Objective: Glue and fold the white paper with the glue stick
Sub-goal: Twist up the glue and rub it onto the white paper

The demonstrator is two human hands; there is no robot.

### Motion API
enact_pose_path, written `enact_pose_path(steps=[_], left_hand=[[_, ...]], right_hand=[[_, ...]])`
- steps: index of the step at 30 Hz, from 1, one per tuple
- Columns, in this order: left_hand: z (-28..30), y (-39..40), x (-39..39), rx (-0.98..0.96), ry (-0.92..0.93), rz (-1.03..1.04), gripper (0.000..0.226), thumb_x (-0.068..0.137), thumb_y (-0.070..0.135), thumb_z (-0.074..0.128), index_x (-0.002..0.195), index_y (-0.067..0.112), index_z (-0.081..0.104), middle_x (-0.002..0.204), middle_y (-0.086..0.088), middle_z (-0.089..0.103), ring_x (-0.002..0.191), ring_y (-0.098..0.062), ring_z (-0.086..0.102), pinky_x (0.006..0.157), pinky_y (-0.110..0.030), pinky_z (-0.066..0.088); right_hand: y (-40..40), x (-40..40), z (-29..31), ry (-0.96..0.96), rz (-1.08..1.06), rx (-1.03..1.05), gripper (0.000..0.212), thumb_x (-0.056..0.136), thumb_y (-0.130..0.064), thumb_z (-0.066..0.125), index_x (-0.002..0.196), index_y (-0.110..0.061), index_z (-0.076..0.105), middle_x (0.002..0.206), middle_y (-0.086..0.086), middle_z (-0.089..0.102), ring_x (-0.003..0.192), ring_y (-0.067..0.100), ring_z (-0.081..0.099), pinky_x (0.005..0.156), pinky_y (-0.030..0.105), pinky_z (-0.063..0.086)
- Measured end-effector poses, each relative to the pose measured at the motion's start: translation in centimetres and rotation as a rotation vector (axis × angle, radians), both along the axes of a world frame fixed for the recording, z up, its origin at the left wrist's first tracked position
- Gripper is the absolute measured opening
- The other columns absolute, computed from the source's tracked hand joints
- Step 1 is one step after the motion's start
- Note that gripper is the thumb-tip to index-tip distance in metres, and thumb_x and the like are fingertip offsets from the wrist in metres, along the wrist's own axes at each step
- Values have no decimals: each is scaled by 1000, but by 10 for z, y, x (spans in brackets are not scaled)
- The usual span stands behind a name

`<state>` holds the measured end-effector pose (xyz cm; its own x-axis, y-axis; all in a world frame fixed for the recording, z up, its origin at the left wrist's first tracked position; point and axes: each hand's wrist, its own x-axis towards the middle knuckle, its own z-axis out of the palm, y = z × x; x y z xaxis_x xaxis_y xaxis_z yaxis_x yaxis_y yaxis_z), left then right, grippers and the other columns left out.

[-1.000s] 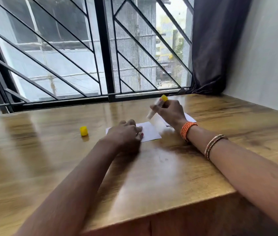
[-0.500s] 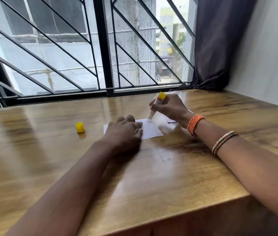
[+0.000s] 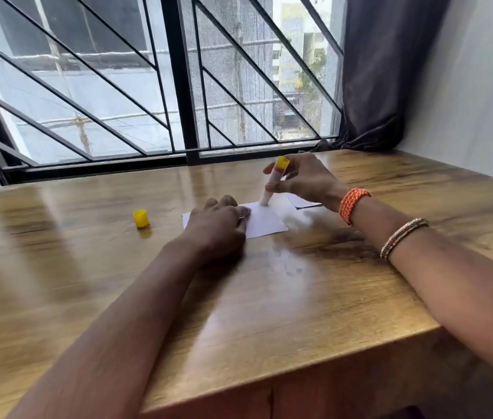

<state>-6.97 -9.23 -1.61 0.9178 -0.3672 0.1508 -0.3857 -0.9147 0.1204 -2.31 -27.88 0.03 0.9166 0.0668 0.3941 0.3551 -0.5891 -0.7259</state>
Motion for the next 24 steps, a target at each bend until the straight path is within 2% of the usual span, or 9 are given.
enact_pose_path(steps=[3,7,11,17,22,24], left_hand=[[0,0,-1,-10,36,7,43,98,30,33,140,32,39,143,0,36,133,-25,29,106,-40,25],[1,-1,-2,0,47,16,43,98,29,32,140,31,38,141,-2,36,133,-26,28,105,-40,25],[0,-2,-3,4,47,15,42,98,30,31,140,30,38,141,-3,35,132,-26,29,105,-41,25],[-1,-1,-3,9,49,22,43,99,31,29,142,30,35,143,-2,34,133,-25,28,106,-40,25],[-1,-2,-4,17,41,25,44,100,33,26,143,30,33,144,-3,33,134,-25,28,106,-39,24],[-2,-1,-3,17,37,22,44,100,33,27,143,30,32,144,-2,33,134,-25,27,106,-39,25]], right_hand=[[-1,2,-1,-13,-33,-34,32,65,-16,86,94,-19,72,93,6,74,91,20,65,90,49,51],[2,3,-5,-37,-97,-63,26,61,-27,85,83,-24,71,85,-5,74,89,14,67,91,51,50],[7,-1,-5,-98,-167,-116,24,65,-34,81,82,-21,71,83,-4,72,87,16,66,89,52,48],[13,-12,-2,-160,-190,-243,20,69,-30,77,83,-18,69,76,-3,67,84,20,63,89,45,45],[17,-21,1,-177,-201,-274,18,73,-27,75,85,-15,68,76,-3,64,82,18,58,77,33,25],[17,-24,1,-180,-203,-285,19,73,-26,74,87,-15,68,74,-5,61,81,17,56,77,32,22]])
